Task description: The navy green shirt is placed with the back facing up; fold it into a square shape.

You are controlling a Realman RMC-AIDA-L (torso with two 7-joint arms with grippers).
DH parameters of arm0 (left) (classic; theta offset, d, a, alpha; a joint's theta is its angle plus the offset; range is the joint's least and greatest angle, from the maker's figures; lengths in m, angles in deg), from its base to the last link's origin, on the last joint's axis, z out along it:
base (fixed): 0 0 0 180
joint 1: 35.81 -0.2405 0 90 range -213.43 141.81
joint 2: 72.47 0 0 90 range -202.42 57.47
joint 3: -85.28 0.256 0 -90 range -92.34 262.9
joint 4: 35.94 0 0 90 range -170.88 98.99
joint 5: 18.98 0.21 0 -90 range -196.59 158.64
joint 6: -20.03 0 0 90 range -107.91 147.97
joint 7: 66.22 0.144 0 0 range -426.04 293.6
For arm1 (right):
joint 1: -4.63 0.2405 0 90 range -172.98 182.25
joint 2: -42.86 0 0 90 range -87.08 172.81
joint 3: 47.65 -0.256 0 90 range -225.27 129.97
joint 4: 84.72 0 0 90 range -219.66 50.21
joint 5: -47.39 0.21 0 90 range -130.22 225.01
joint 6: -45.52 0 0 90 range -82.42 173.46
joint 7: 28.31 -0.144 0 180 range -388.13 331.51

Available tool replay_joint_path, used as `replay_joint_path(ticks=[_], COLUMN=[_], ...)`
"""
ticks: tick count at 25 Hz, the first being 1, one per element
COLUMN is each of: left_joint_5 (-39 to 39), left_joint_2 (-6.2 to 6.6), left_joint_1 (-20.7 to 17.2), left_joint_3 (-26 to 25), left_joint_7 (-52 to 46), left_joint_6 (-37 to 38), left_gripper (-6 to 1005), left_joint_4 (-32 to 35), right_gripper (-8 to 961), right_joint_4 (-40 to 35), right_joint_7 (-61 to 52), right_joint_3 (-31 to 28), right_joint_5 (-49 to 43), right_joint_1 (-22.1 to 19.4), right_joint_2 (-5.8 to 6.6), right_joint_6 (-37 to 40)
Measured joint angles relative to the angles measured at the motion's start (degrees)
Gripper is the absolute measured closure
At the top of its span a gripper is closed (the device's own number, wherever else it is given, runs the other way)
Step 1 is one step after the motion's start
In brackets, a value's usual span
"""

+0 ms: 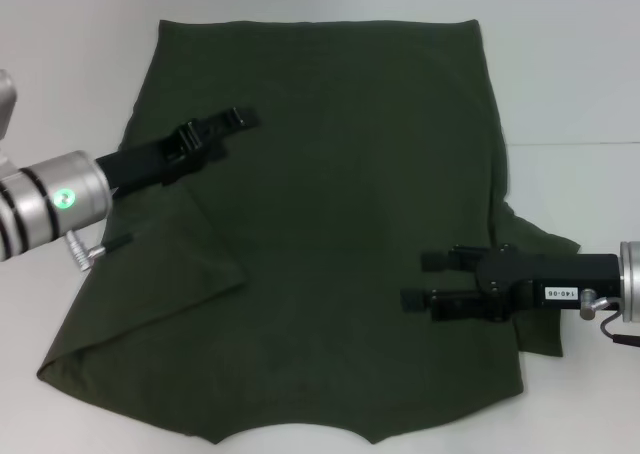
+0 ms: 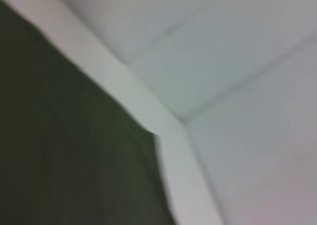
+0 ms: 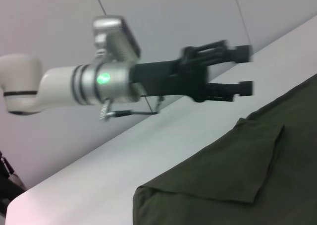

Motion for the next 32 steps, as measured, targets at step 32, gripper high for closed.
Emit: replay_joint_path(ticks=[32], left_joint_5=[9.7], left_joint_2=[-2.52], left_joint_1=[-16.1], left_joint_3=[-0.8], left_joint_7=[45.9], left_joint_6=[33.7], left_gripper=[95], left_joint_4=[10.5], right_gripper=[42], right_joint_4=[-4.3], right_joint_7=[-55.3], right_joint_3=[-2.5], right_joint_5=[-7.6], right_joint_1=[3.7], right_joint_2=[11.61], right_joint_6=[5.9])
